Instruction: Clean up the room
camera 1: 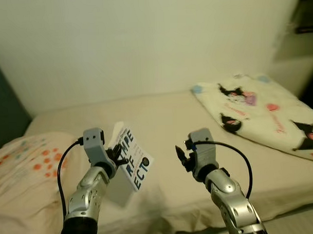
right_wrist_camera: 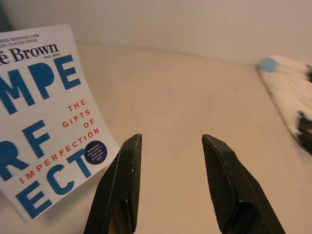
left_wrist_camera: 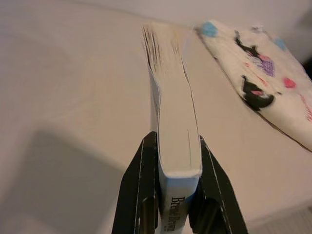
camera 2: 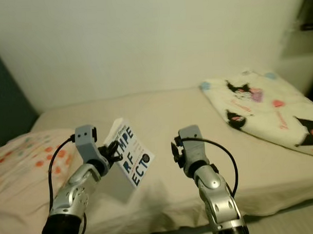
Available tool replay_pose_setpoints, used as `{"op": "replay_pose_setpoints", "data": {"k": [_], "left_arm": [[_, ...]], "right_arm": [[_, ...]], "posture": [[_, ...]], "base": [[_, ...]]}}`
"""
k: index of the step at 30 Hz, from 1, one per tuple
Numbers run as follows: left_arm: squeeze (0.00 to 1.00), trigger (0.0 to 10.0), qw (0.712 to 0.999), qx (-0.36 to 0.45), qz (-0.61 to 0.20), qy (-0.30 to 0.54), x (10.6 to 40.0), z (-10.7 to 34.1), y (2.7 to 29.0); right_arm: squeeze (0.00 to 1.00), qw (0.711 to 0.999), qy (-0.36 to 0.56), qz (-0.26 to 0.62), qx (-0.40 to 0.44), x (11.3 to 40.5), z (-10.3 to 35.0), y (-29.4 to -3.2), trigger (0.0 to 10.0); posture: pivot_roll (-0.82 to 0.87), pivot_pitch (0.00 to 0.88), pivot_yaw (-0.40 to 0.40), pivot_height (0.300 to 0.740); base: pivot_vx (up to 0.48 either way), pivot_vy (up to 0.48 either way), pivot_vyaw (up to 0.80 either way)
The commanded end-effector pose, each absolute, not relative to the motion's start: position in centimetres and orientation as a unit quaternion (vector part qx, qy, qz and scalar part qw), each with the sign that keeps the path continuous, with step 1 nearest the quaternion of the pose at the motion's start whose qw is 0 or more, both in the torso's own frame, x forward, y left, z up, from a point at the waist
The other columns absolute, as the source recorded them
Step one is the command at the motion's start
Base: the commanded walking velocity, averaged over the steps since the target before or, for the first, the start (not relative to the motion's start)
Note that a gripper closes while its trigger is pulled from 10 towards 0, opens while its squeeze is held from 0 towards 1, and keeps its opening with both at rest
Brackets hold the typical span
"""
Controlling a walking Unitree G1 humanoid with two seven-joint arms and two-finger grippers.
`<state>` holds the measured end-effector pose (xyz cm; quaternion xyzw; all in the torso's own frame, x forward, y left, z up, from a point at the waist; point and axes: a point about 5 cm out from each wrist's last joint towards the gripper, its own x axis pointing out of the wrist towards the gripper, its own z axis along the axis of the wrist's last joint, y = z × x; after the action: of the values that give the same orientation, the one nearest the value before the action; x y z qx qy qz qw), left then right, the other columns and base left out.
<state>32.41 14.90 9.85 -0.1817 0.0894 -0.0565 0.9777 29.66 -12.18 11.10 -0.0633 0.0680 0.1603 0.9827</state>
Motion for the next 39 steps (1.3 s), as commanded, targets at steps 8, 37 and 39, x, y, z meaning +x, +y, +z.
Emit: {"op": "replay_pose_setpoints", "data": {"k": [8,37,39], "left_arm": [[0.00,10.0,0.982,-0.172,-0.050,0.062,32.5,10.8,15.2],[0.00,10.0,0.980,-0.182,-0.056,0.053,32.8,11.5,14.8],[0.00,10.0,0.982,-0.174,-0.053,0.048,33.0,11.8,14.9]], "right_arm": [[0.00,0.981,0.063,0.169,-0.068,29.4,11.0,-11.8,10.0],[0.00,0.979,0.059,0.183,-0.071,29.3,11.0,-11.4,10.0],[0.00,0.979,0.058,0.183,-0.070,29.3,11.1,-11.4,10.0]], "posture": [[-0.13,0.045,0.034,0.740],[-0.13,0.048,0.040,0.740],[-0.13,0.046,0.040,0.740]], "base": [[0.000,0.000,-0.11],[0.000,0.274,0.00],[0.000,-0.480,0.00]]}}
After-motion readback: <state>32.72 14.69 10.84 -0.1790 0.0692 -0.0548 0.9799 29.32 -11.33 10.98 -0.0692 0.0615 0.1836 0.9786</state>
